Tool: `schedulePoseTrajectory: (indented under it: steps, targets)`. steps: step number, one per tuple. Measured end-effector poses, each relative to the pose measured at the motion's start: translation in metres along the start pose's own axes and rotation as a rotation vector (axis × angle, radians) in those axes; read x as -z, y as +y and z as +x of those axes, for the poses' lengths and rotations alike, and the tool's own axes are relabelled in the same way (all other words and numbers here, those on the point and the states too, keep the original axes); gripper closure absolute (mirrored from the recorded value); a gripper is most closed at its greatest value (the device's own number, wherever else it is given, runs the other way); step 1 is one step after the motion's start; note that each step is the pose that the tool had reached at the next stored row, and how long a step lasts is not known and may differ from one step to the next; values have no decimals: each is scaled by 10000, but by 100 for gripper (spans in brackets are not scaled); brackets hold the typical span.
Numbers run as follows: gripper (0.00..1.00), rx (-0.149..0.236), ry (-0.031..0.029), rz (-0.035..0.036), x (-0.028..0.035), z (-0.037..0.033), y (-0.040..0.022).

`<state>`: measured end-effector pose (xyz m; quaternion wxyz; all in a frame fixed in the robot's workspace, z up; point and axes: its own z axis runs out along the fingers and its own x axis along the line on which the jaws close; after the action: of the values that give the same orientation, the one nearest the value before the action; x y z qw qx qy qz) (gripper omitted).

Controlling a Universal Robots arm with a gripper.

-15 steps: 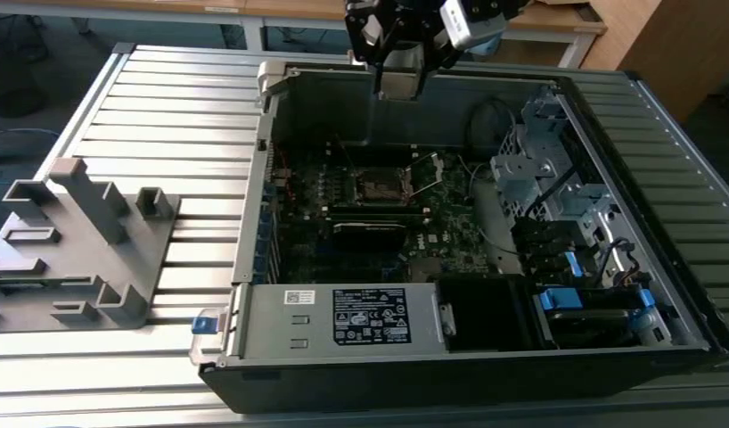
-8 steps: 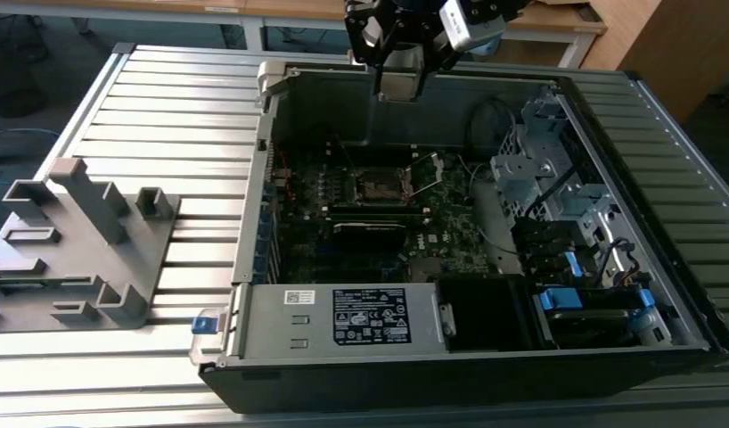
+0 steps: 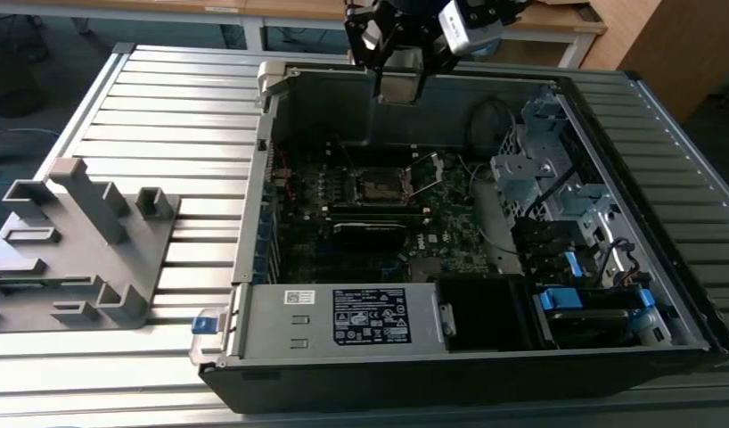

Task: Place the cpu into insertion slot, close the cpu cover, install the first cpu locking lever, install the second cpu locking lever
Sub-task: 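Place the cpu into insertion slot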

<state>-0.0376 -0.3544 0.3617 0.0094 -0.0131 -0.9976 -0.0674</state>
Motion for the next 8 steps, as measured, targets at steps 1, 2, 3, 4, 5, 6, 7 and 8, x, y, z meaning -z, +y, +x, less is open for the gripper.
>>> schedulePoseTrajectory:
  steps: [1, 2, 3, 4, 5, 6, 7, 8]
  targets:
    - [46, 0, 1, 0, -3, 0, 0]
    - [46, 0, 1, 1, -3, 0, -1]
    - [46, 0, 0, 0, -5, 0, -1]
    - [46, 0, 0, -1, -5, 0, -1]
    - [46, 0, 0, 0, -5, 0, -1]
    - [46, 0, 0, -1, -6, 0, -1]
    - [46, 0, -1, -2, -9, 0, -1]
    - [46, 1, -2, -4, -13, 0, -2]
